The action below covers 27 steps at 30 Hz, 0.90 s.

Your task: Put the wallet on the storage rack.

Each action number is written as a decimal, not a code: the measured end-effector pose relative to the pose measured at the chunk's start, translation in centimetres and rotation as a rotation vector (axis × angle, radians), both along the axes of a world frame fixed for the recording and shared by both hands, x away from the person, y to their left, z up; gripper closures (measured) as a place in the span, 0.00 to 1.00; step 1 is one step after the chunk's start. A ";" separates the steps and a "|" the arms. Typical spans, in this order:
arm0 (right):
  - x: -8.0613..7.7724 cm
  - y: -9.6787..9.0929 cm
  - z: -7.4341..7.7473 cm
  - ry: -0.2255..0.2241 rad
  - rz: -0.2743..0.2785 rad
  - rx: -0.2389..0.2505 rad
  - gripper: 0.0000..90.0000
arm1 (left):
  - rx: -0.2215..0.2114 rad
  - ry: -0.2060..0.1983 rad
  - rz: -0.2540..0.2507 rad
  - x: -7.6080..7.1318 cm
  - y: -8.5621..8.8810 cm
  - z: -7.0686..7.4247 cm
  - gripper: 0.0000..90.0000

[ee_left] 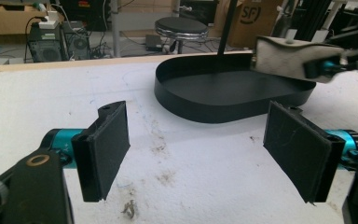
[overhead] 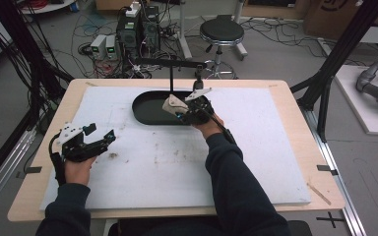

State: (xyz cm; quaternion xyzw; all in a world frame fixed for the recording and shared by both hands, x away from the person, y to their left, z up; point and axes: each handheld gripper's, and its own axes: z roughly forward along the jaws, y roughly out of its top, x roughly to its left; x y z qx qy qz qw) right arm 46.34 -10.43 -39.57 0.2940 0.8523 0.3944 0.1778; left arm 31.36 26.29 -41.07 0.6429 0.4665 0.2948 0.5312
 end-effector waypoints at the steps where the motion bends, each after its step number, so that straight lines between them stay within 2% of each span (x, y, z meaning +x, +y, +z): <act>1: 0.9 0.1 -0.2 0.012 -0.023 -0.012 0.56 | 0.001 0.000 -0.002 0.0 0.0 0.0 0.25; 4: 2.4 0.3 -0.9 0.023 -0.061 -0.015 0.55 | 0.001 0.000 -0.005 0.0 -0.2 -0.1 0.25; 7: 3.6 0.7 -1.9 0.033 -0.093 -0.042 0.53 | 0.003 0.002 -0.011 0.1 -0.3 -0.1 0.25; 9: 4.2 1.0 -2.3 0.038 -0.115 -0.052 0.47 | 0.000 0.003 -0.011 0.1 -0.3 -0.2 0.25; 11: 4.3 1.0 -2.4 0.023 -0.141 -0.019 0.42 | 0.001 0.003 -0.014 0.1 -0.3 -0.2 0.25; 14: 4.0 0.8 -2.2 0.027 -0.131 -0.038 0.40 | 0.002 0.004 -0.013 0.1 -0.2 -0.2 0.25; 16: 3.7 0.4 -1.5 0.011 -0.126 -0.049 0.38 | 0.003 0.001 -0.016 0.1 -0.2 -0.2 0.25; 24: 1.1 -3.5 2.6 -0.048 -0.105 0.018 0.40 | 0.005 -0.002 -0.022 0.0 -0.4 -0.1 0.25; 26: 0.1 -5.0 3.2 -0.089 -0.100 0.045 0.40 | 0.001 -0.004 -0.025 0.0 -0.4 -0.1 0.25; 27: -0.5 -5.8 3.4 -0.087 -0.103 0.056 0.37 | 0.000 -0.005 -0.027 0.0 -0.4 -0.1 0.25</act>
